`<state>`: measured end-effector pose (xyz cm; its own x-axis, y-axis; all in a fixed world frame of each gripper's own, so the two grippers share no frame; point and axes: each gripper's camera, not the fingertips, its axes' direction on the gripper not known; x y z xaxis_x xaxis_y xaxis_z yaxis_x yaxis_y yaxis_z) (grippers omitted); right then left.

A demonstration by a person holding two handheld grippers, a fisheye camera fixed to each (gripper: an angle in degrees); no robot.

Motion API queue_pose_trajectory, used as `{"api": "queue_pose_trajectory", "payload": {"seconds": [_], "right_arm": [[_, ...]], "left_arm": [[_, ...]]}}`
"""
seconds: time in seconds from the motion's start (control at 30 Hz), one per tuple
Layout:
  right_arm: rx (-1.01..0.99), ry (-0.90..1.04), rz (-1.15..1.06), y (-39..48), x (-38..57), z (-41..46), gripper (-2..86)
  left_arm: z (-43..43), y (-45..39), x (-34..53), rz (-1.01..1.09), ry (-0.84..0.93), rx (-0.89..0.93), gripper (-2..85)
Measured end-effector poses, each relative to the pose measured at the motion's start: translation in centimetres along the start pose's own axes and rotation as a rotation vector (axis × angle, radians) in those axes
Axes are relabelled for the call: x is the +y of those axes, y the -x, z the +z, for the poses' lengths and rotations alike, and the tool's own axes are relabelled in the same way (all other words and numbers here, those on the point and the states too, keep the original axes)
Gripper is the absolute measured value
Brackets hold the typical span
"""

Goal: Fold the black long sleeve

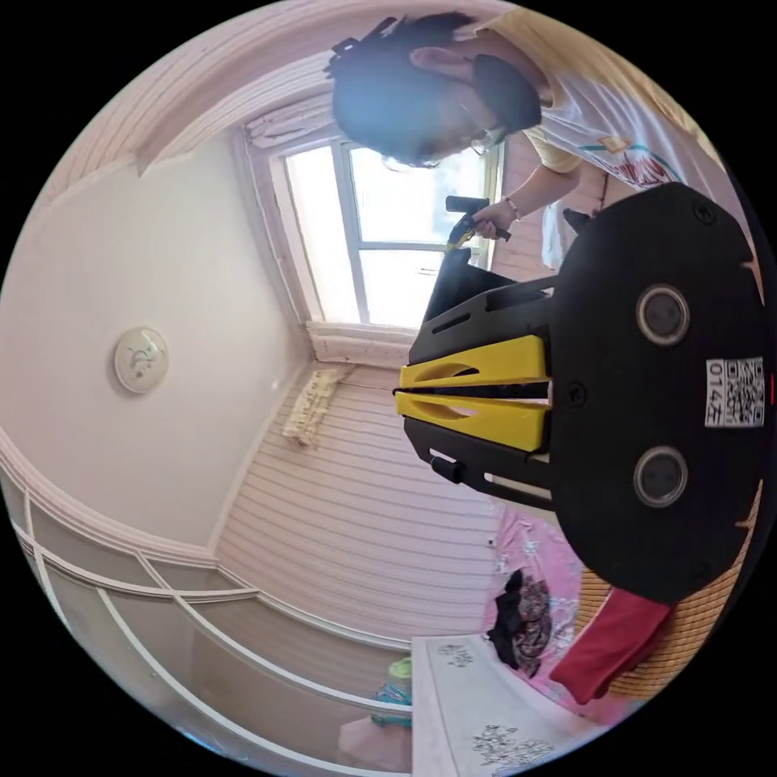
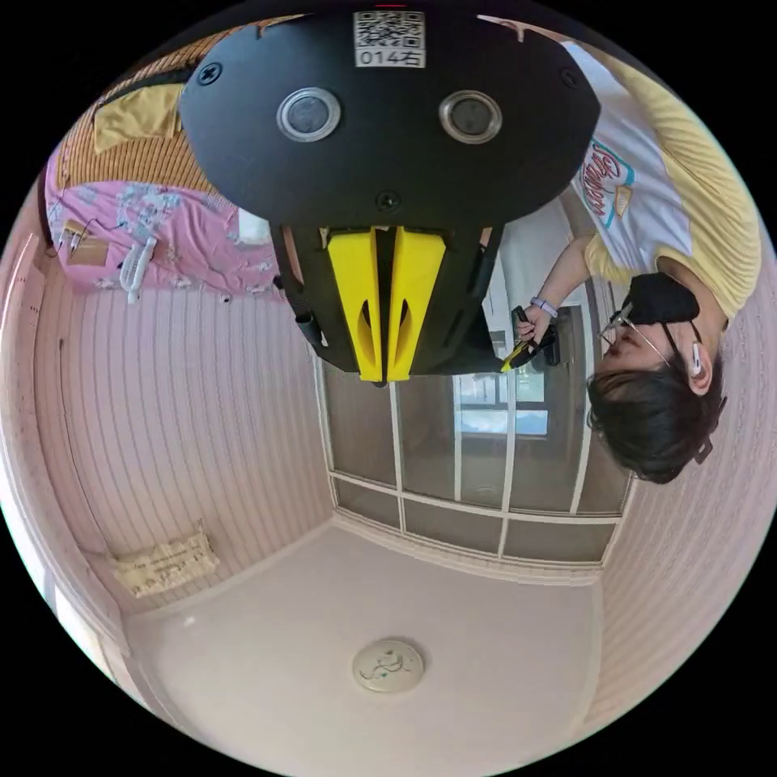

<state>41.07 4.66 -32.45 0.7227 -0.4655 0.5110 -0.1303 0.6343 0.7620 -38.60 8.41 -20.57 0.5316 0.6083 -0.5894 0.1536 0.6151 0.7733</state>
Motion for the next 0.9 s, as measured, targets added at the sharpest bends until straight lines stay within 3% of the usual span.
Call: {"api": "queue_pose_trajectory", "payload": {"seconds": [0.17,0.33,0.4,0.47,0.57,0.7,0.8,0.9], "right_arm": [[0.031,0.029,-0.032,-0.4,-3.5,3.0,0.3],[0.168,0.372,0.157,-8.3,1.5,11.4,0.3],[0.158,0.429,0.372,-13.5,5.7,14.4,0.3],[0.163,0.402,0.480,-16.0,7.2,15.7,0.2],[0.221,0.306,0.424,-17.3,3.6,17.1,0.3],[0.260,0.022,0.216,-16.2,-3.1,16.0,0.4],[0.230,-0.095,0.282,-17.9,-1.6,14.6,0.4],[0.176,-0.082,0.367,-20.2,3.9,13.6,0.4]], "left_arm": [[1.5,1.5,-3.1,0.020,0.010,-0.092,-1.0],[9.4,9.6,2.8,-0.111,0.376,-0.309,-1.0],[12.0,13.0,6.1,-0.214,0.493,-0.353,-1.0],[13.8,15.7,8.6,-0.328,0.556,-0.387,-1.0],[15.4,17.1,6.3,-0.377,0.429,-0.346,-1.0],[17.3,12.3,-1.3,-0.056,0.223,-0.199,-1.0],[18.4,10.7,-1.6,0.074,0.235,-0.152,-1.0],[19.7,12.4,2.1,0.090,0.328,-0.203,-1.0]]}}
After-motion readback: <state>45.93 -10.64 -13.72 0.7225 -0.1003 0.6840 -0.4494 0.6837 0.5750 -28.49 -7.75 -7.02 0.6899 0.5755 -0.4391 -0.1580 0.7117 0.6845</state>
